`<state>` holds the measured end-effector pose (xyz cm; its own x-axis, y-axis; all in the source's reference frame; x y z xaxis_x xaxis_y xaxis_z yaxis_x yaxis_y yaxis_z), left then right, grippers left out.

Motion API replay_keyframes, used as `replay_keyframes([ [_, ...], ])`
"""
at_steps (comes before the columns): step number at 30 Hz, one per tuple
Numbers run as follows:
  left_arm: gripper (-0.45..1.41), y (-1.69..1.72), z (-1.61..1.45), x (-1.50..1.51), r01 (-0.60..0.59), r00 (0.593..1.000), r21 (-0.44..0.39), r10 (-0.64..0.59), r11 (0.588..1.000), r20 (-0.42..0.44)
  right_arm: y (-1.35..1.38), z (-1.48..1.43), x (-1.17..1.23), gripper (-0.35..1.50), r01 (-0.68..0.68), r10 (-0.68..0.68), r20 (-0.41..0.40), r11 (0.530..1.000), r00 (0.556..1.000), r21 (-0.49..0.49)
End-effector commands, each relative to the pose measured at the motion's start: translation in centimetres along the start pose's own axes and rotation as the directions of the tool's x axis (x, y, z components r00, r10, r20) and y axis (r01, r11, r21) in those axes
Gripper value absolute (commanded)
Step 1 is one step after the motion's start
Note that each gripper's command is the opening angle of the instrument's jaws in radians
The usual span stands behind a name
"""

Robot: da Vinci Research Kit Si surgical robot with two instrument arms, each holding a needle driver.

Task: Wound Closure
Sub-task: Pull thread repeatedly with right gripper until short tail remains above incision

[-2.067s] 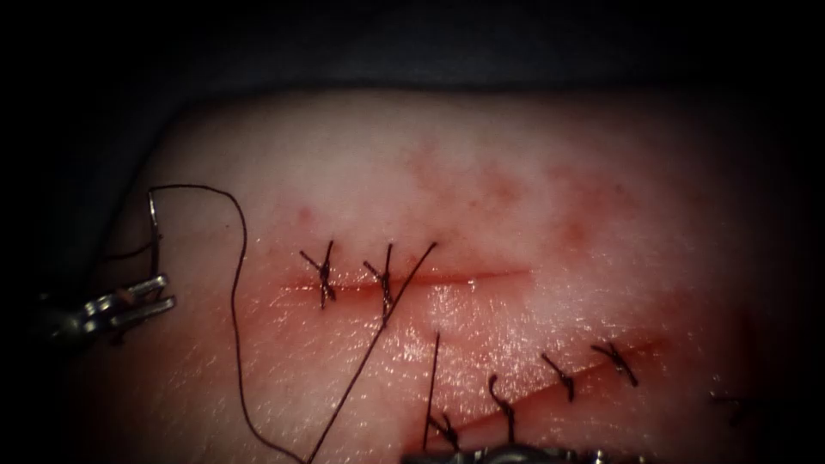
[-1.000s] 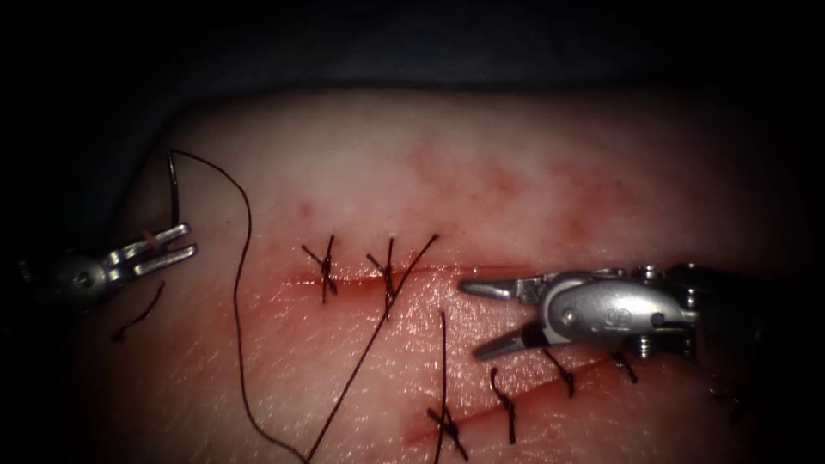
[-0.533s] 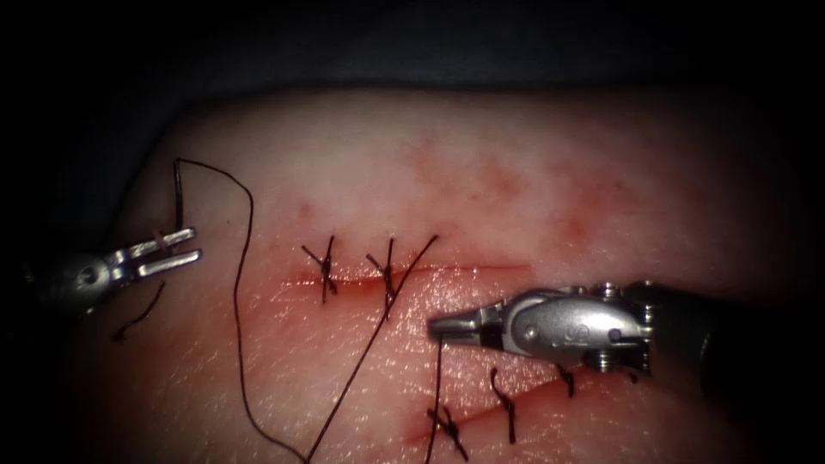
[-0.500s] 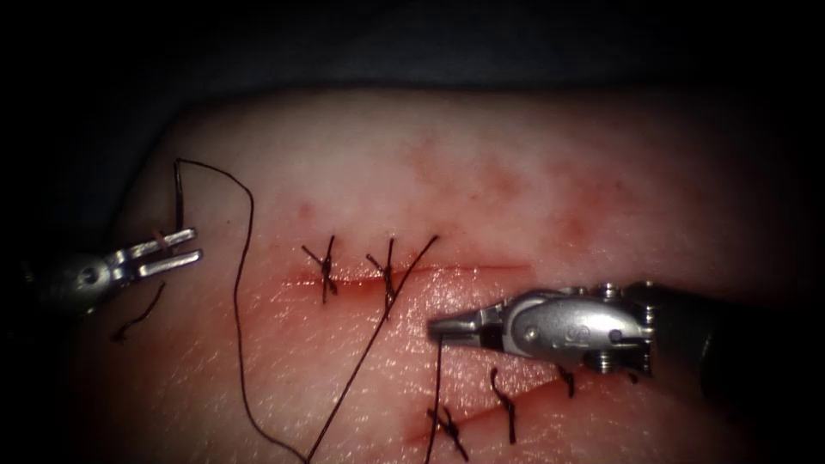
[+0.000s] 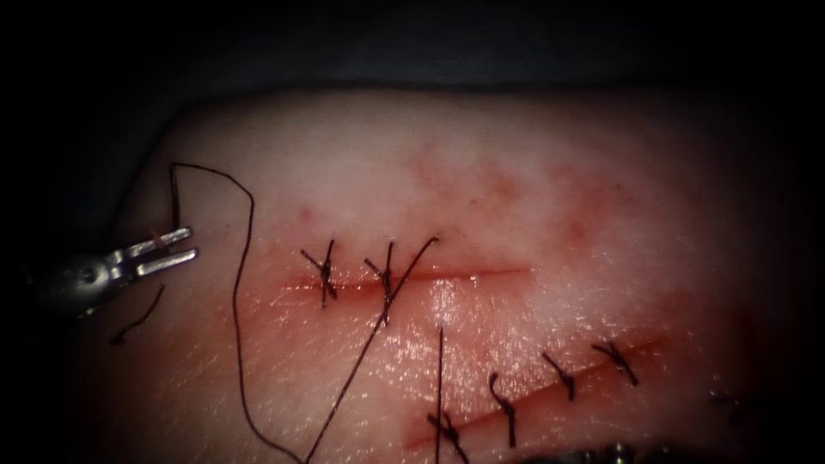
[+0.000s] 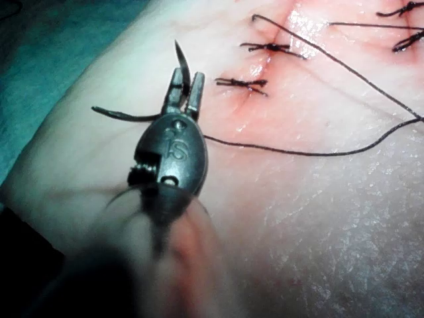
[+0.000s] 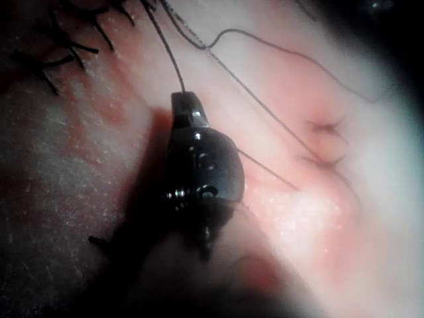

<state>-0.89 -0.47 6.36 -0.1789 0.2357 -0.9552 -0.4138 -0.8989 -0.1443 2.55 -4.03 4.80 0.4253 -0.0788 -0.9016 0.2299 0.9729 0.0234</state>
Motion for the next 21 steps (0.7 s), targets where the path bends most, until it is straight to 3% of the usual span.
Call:
replay_keyframes([
  [1, -0.45, -0.03, 0.09, -0.01, -0.002, 1.0, 0.0, 0.002, 1.0, -0.002, -0.08, 0.12, 0.14, -0.35, 0.005, -0.005, -0.008, 1.0, 1.0, 0.007],
  [5, -0.45, -0.02, 0.09, -0.02, 0.02, 1.0, -0.005, -0.02, 1.0, 0.003, -0.01, 0.08, 0.14, -0.35, -0.01, 0.011, -0.049, 1.0, 0.999, 0.003],
  [6, -0.45, -0.02, 0.09, -0.02, 0.026, 1.0, -0.005, -0.026, 1.0, 0.003, 0.06, 0.05, 0.12, -0.01, -0.006, 0.005, -0.079, 1.0, 0.997, -0.013],
  [7, -0.45, -0.02, 0.09, -0.02, 0.025, 1.0, -0.009, -0.025, 1.0, 0.007, 0.14, 0.02, 0.09, 0.46, 0.027, -0.031, -0.103, 0.999, 0.994, -0.039],
  [11, -0.45, 0.0, 0.12, -0.02, 0.02, 0.999, -0.027, -0.019, 0.999, 0.028, 0.59, -0.12, -0.05, 1.05, 0.03, -0.046, -0.163, 0.995, 0.985, -0.1],
  [15, -0.45, 0.03, 0.16, -0.02, 0.017, 0.999, -0.031, -0.015, 0.999, 0.037, 1.07, -0.24, -0.29, 1.11, 0.032, -0.055, -0.177, 0.991, 0.983, -0.132],
  [21, -0.45, 0.04, 0.18, -0.03, 0.015, 0.999, -0.033, -0.013, 0.999, 0.042, 1.51, -0.27, -0.75, 1.15, 0.052, -0.077, -0.177, 0.989, 0.981, -0.142],
])
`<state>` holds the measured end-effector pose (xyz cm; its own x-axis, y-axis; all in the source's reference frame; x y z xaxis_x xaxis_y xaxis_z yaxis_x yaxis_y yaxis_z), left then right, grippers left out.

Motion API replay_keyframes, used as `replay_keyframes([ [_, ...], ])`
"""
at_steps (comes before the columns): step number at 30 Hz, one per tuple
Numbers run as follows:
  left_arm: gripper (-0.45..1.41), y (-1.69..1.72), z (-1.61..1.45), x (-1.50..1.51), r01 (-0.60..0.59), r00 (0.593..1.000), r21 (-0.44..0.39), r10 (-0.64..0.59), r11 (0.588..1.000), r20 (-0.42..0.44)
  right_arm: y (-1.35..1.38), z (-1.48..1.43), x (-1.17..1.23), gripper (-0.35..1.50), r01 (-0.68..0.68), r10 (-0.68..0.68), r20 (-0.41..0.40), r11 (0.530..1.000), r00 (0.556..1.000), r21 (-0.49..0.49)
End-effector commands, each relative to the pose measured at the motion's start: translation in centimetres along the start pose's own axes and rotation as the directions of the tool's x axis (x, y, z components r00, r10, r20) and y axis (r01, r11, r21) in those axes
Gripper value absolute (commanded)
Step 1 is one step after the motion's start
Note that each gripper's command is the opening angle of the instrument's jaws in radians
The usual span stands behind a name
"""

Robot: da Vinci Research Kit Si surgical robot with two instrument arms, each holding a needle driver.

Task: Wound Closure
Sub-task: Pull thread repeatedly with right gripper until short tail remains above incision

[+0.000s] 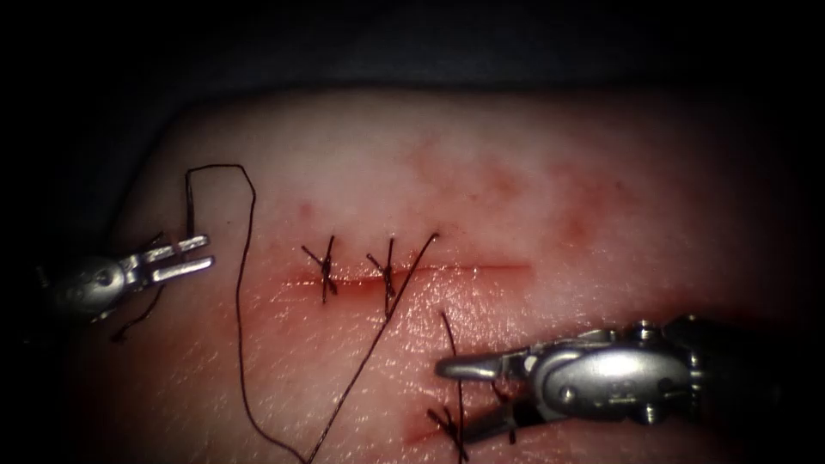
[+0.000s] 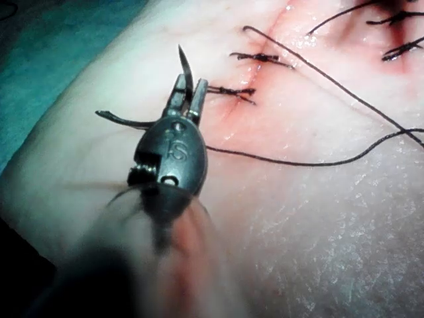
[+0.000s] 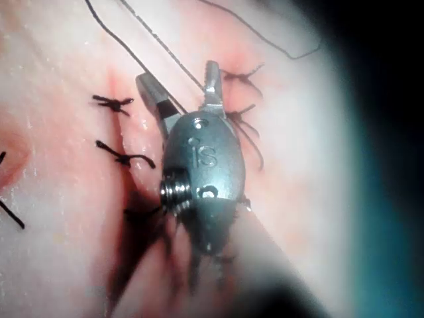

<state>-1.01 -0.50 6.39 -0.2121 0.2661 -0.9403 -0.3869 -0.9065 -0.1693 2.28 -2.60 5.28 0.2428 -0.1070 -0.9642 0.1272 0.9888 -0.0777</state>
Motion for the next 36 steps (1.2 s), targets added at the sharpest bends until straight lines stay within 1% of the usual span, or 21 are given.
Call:
replay_keyframes([
  [1, -0.45, -0.03, 0.08, -0.01, -0.002, 1.0, 0.0, 0.002, 1.0, -0.003, 0.21, 0.08, -0.23, 1.18, 0.014, -0.014, 0.002, 1.0, 1.0, -0.005],
  [3, -0.45, -0.04, 0.07, -0.01, -0.002, 1.0, -0.001, 0.002, 1.0, -0.003, 0.27, 0.1, -0.39, 1.23, 0.016, -0.016, 0.006, 1.0, 1.0, -0.009],
  [4, -0.45, -0.04, 0.07, -0.01, -0.003, 1.0, -0.001, 0.003, 1.0, -0.003, 0.28, 0.12, -0.49, 1.23, 0.014, -0.014, 0.01, 1.0, 1.0, -0.015],
  [8, -0.45, -0.03, 0.07, -0.01, -0.003, 1.0, -0.001, 0.003, 1.0, -0.003, 0.29, 0.24, -0.74, 1.23, 0.023, -0.022, 0.027, 0.999, 0.999, -0.024],
  [11, -0.45, -0.03, 0.07, -0.01, -0.003, 1.0, 0.0, 0.003, 1.0, -0.003, 0.26, 0.33, -0.85, 1.2, 0.029, -0.028, 0.032, 0.999, 0.999, -0.028],
  [16, -0.45, -0.03, 0.07, -0.01, -0.003, 1.0, 0.0, 0.003, 1.0, -0.003, 0.19, 0.42, -0.88, 1.2, 0.039, -0.038, 0.029, 0.999, 0.999, -0.029],
  [17, -0.45, -0.03, 0.07, -0.01, -0.003, 1.0, -0.002, 0.003, 1.0, -0.001, 0.18, 0.42, -0.88, 1.0, 0.034, -0.034, 0.026, 0.999, 0.999, -0.026],
  [18, -0.45, -0.03, 0.07, -0.01, -0.003, 1.0, -0.002, 0.003, 1.0, -0.001, 0.17, 0.41, -0.88, 0.66, 0.024, -0.023, 0.028, 1.0, 0.999, -0.02],
  [19, -0.45, -0.03, 0.07, -0.01, -0.003, 1.0, -0.002, 0.003, 1.0, -0.001, 0.16, 0.39, -0.88, 0.17, 0.001, -0.001, 0.034, 1.0, 0.999, -0.008],
  [20, -0.45, -0.03, 0.07, -0.01, -0.003, 1.0, -0.002, 0.003, 1.0, -0.001, 0.15, 0.37, -0.88, -0.35, -0.015, 0.012, 0.068, 0.999, 0.998, 0.049],
  [21, -0.45, -0.03, 0.07, -0.01, -0.003, 1.0, -0.002, 0.003, 1.0, -0.001, 0.14, 0.37, -0.85, -0.35, -0.016, -0.003, 0.125, 0.989, 0.992, 0.145],
  [25, -0.45, -0.03, 0.08, -0.02, -0.003, 1.0, -0.002, 0.003, 1.0, -0.001, 0.04, 0.33, -0.77, -0.35, 0.008, -0.027, 0.114, 0.987, 0.993, 0.158],
  [28, -0.45, -0.03, 0.08, -0.03, -0.004, 1.0, -0.004, 0.004, 1.0, 0.001, -0.09, 0.26, -0.64, -0.35, 0.026, -0.043, 0.098, 0.984, 0.994, 0.174],
  [32, -0.45, -0.04, 0.1, -0.04, -0.004, 1.0, -0.004, 0.004, 1.0, 0.001, -0.34, 0.16, -0.37, -0.35, 0.065, -0.079, 0.066, 0.979, 0.995, 0.193],
  [36, -0.45, -0.03, 0.15, -0.05, -0.003, 1.0, 0.0, 0.003, 1.0, 0.002, -0.6, 0.12, -0.08, -0.35, 0.053, -0.063, 0.041, 0.976, 0.997, 0.211],
])
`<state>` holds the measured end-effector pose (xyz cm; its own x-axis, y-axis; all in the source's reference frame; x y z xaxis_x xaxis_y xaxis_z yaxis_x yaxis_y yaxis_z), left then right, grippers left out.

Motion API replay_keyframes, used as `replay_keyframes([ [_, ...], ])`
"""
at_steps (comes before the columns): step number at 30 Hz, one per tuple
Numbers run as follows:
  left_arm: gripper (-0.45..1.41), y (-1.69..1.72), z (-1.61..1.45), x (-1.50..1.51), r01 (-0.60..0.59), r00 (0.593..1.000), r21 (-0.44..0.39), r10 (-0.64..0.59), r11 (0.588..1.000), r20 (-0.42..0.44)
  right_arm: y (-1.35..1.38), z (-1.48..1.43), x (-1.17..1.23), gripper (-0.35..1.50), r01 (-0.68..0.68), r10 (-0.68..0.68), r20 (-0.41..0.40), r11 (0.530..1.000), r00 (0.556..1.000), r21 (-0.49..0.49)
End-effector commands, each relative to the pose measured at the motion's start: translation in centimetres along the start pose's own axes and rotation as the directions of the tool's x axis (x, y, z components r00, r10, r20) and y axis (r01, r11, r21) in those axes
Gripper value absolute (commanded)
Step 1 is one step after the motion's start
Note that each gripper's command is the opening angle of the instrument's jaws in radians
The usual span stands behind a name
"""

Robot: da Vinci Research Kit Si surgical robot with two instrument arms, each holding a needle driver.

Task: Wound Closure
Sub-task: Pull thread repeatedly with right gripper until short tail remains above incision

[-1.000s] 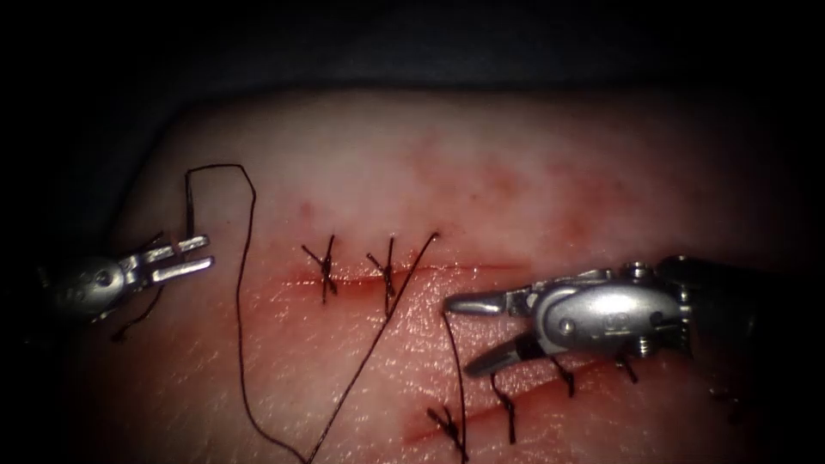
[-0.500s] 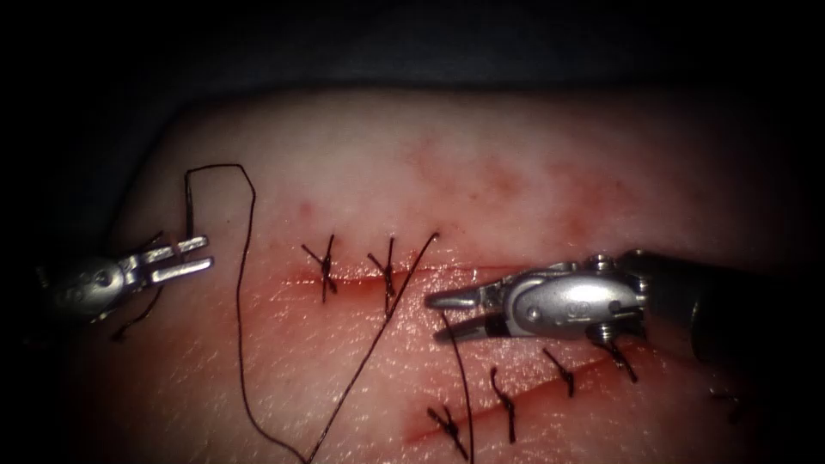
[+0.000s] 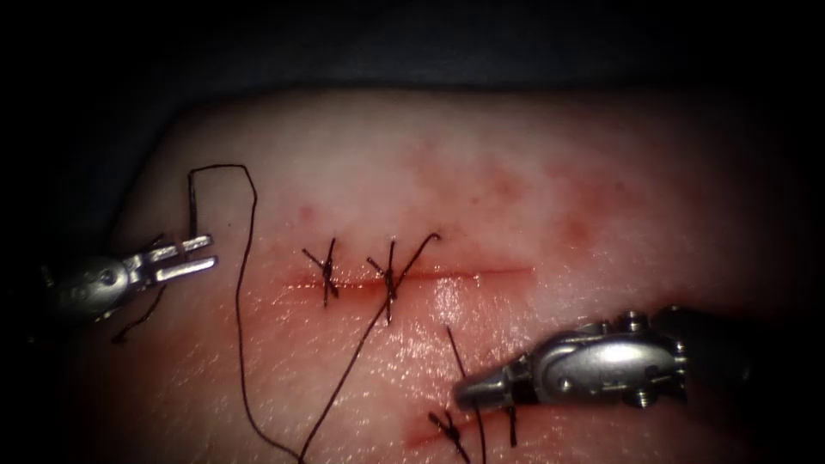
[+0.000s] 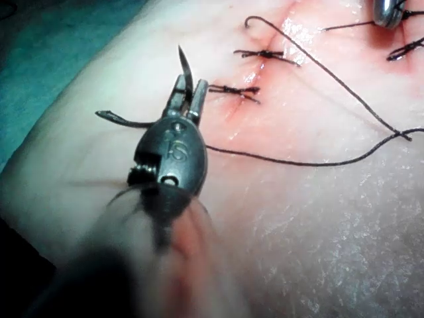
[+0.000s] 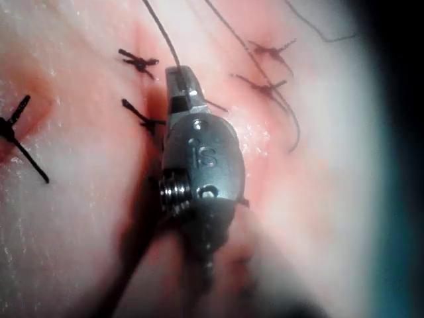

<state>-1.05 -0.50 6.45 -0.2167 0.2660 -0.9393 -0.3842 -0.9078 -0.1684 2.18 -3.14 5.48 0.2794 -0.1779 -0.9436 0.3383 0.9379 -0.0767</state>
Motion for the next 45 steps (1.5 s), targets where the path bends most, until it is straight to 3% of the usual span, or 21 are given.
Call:
replay_keyframes([
  [1, -0.45, -0.03, 0.1, -0.01, -0.001, 1.0, 0.003, 0.001, 1.0, -0.002, -0.08, 0.12, 0.16, -0.35, -0.002, 0.003, -0.013, 1.0, 1.0, 0.009],
  [8, -0.45, -0.03, 0.14, -0.02, 0.0, 1.0, 0.006, 0.0, 1.0, -0.002, -0.54, 0.31, 0.55, -0.35, -0.027, 0.032, -0.061, 0.997, 0.998, 0.067],
  [14, -0.45, -0.04, 0.14, -0.02, 0.0, 1.0, 0.006, 0.0, 1.0, -0.001, -0.56, 0.32, 0.69, -0.3, -0.052, 0.058, -0.081, 0.996, 0.995, 0.073],
  [15, -0.45, -0.04, 0.14, -0.02, 0.0, 1.0, 0.006, 0.0, 1.0, -0.001, -0.5, 0.29, 0.68, 0.07, -0.044, 0.049, -0.098, 0.998, 0.994, 0.054],
  [17, -0.45, -0.03, 0.14, -0.02, 0.0, 1.0, 0.006, 0.0, 1.0, -0.001, -0.4, 0.24, 0.66, 0.61, -0.045, 0.048, -0.124, 0.999, 0.991, 0.023],
  [19, -0.45, -0.03, 0.14, -0.02, 0.0, 1.0, 0.007, 0.0, 1.0, -0.001, -0.29, 0.18, 0.63, 0.96, -0.047, 0.045, -0.146, 0.999, 0.988, -0.01],
  [20, -0.45, -0.03, 0.15, -0.02, 0.0, 1.0, 0.007, 0.0, 1.0, -0.001, -0.25, 0.16, 0.62, 1.05, -0.049, 0.045, -0.152, 0.999, 0.987, -0.023],
  [23, -0.45, -0.02, 0.17, -0.02, -0.001, 1.0, 0.007, 0.001, 1.0, -0.002, -0.08, 0.07, 0.53, 1.08, -0.041, 0.034, -0.161, 0.998, 0.986, -0.041],
  [28, -0.45, -0.01, 0.19, -0.02, -0.001, 1.0, 0.007, 0.001, 1.0, -0.004, 0.29, -0.18, 0.24, 1.15, 0.021, -0.032, -0.099, 0.994, 0.995, -0.108],
  [31, -0.45, -0.01, 0.19, -0.02, -0.001, 1.0, 0.006, 0.001, 1.0, -0.005, 0.49, -0.24, 0.08, 1.05, 0.024, -0.035, -0.083, 0.992, 0.996, -0.126],
  [33, -0.45, -0.01, 0.19, -0.02, -0.001, 1.0, 0.007, 0.001, 1.0, -0.004, 0.61, -0.21, -0.04, 1.01, 0.023, -0.034, -0.076, 0.988, 0.997, -0.15],
  [41, -0.45, -0.01, 0.2, -0.03, -0.002, 1.0, 0.005, 0.002, 1.0, -0.003, 0.8, 0.09, -0.44, 1.25, 0.0, -0.012, -0.057, 0.979, 0.998, -0.206],
  [45, -0.45, -0.01, 0.2, -0.03, -0.002, 1.0, 0.005, 0.002, 1.0, -0.003, 0.83, 0.19, -0.58, 1.23, -0.016, 0.005, -0.054, 0.978, 0.999, -0.209],
])
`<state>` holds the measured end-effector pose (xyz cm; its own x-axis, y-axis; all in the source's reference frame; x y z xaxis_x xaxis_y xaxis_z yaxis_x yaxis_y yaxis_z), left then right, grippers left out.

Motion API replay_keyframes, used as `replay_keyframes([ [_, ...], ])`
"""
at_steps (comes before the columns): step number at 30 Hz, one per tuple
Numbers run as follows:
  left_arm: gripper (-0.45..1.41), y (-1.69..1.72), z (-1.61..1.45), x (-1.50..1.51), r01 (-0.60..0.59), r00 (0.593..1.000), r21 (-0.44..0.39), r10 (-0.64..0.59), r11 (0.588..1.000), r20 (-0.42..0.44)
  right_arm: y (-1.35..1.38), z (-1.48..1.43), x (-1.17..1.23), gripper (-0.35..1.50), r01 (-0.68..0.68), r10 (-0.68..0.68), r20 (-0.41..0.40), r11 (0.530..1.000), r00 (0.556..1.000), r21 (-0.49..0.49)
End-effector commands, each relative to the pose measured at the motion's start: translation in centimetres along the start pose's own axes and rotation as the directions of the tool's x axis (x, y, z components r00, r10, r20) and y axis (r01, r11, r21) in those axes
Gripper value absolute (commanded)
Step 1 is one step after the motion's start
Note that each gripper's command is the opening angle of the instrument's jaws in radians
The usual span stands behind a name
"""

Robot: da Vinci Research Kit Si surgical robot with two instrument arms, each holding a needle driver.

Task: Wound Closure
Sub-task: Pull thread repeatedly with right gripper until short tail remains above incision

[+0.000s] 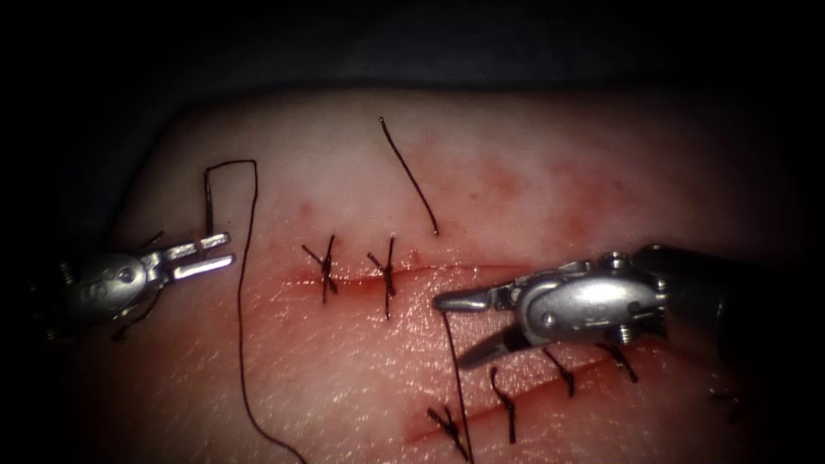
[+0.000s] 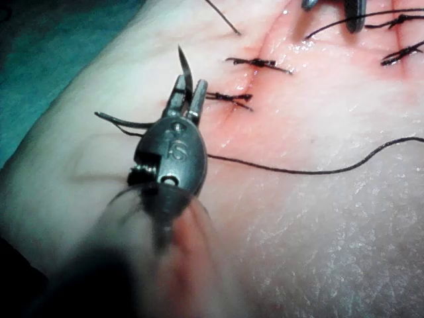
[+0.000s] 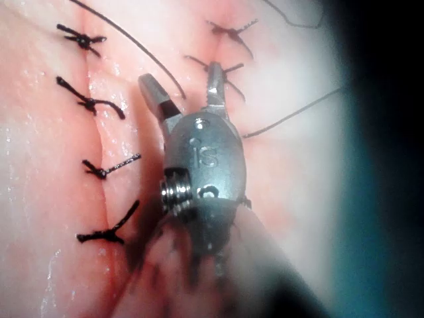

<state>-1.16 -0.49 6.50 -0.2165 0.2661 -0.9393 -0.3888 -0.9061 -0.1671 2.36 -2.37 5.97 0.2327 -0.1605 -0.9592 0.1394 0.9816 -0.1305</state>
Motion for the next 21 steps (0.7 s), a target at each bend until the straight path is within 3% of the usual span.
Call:
replay_keyframes([
  [1, -0.45, -0.03, 0.08, -0.01, -0.002, 1.0, 0.0, 0.002, 1.0, -0.002, 0.07, 0.13, -0.08, 1.16, -0.009, 0.009, 0.0, 1.0, 1.0, -0.001],
  [3, -0.45, -0.03, 0.09, -0.01, -0.002, 1.0, 0.001, 0.002, 1.0, -0.002, 0.06, 0.15, -0.13, 0.88, -0.013, 0.013, 0.001, 1.0, 1.0, -0.002],
  [5, -0.45, -0.02, 0.09, -0.01, -0.003, 1.0, -0.001, 0.003, 1.0, 0.0, 0.05, 0.15, -0.17, -0.1, -0.029, 0.028, 0.008, 1.0, 1.0, 0.007],
  [6, -0.45, -0.02, 0.09, -0.01, -0.003, 1.0, -0.001, 0.003, 1.0, 0.0, 0.05, 0.15, -0.18, -0.35, -0.067, 0.066, 0.028, 0.997, 0.997, 0.039],
  [8, -0.45, -0.02, 0.09, -0.01, -0.003, 1.0, -0.001, 0.003, 1.0, 0.0, 0.05, 0.15, -0.18, -0.35, -0.08, 0.073, 0.07, 0.992, 0.995, 0.102],
  [13, -0.45, -0.02, 0.09, -0.01, -0.003, 1.0, -0.001, 0.003, 1.0, 0.0, -0.06, 0.09, -0.06, -0.35, -0.065, 0.058, 0.059, 0.989, 0.997, 0.133],
  [21, -0.45, -0.02, 0.09, -0.01, -0.004, 1.0, -0.002, 0.004, 1.0, 0.002, -0.31, 0.01, 0.33, -0.35, -0.039, 0.036, 0.025, 0.986, 0.999, 0.16],
])
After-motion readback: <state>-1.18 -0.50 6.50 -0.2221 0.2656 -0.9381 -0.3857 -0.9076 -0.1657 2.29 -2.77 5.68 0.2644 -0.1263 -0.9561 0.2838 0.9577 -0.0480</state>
